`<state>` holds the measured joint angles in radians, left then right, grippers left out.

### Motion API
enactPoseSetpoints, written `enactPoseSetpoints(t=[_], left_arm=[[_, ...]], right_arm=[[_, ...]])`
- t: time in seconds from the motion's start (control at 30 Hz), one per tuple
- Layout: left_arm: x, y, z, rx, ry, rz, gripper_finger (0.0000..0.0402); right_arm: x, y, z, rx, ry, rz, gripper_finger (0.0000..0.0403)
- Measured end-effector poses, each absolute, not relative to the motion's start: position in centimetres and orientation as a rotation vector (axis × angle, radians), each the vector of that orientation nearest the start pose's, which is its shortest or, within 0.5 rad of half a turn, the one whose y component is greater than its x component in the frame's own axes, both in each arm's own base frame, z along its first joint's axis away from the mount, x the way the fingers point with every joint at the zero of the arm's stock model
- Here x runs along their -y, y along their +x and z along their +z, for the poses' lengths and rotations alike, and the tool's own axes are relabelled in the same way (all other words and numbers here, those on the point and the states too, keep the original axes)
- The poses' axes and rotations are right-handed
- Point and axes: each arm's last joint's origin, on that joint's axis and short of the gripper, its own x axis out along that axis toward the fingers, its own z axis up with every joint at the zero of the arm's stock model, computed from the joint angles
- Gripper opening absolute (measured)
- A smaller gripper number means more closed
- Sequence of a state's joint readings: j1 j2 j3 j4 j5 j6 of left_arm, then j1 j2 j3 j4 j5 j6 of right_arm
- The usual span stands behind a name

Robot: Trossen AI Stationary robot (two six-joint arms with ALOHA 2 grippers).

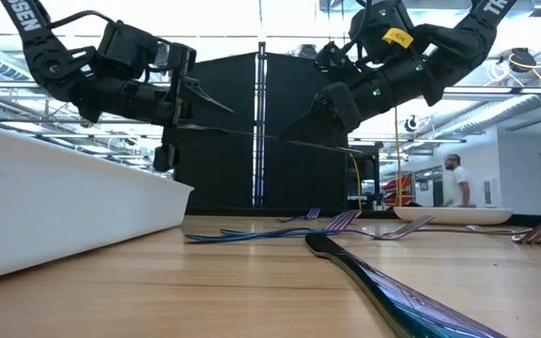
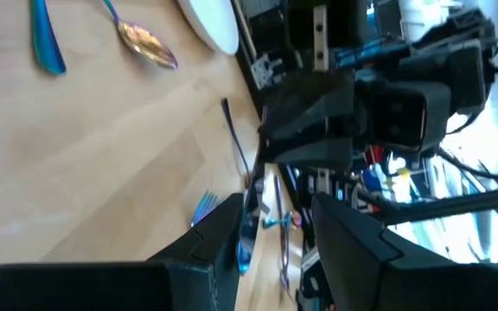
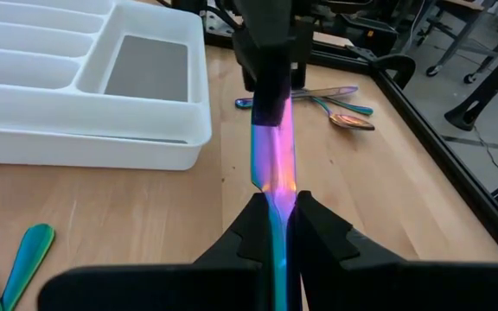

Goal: Sort silverware
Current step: Put the top right iridescent knife into the cutlery tray

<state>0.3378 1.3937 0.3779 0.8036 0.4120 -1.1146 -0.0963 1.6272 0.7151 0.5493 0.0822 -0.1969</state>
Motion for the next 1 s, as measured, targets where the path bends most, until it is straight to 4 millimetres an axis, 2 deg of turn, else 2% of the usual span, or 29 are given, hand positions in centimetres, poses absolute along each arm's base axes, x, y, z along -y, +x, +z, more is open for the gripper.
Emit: enactPoseSetpoints(t=[0.63,0.77,0.93,1.0], left_arm=[[-6.87,23.57,16.56,-0.245,-1.169,0.024,0.0133],[-6.86,23.55,16.46,-0.255,-1.167,0.03,0.0094],[-6.9,23.53,16.36,-0.255,-1.146,0.047,0.0018],[-6.95,23.53,16.38,-0.246,-1.136,0.061,0.0007]], right_arm=[[3.34,32.09,17.56,-0.38,-0.19,-0.14,0.0022],[3.34,32.09,17.56,-0.38,-0.19,-0.14,0.0022],[3.34,32.09,17.56,-0.38,-0.191,-0.142,0.0022],[3.34,32.09,17.56,-0.38,-0.189,-0.139,0.0022]])
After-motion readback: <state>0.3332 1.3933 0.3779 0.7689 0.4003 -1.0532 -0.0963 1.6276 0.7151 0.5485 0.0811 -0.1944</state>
